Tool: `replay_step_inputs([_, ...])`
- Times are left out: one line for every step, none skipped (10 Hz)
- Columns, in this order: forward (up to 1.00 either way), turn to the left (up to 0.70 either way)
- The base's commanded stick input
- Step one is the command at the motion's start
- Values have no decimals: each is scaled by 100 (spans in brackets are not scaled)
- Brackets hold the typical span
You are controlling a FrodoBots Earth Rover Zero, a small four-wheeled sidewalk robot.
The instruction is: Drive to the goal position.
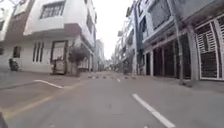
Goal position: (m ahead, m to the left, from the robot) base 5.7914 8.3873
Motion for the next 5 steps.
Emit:
replay_step_inputs([85,0])
replay_step_inputs([85,0])
replay_step_inputs([85,0])
replay_step_inputs([85,0])
replay_step_inputs([85,0])
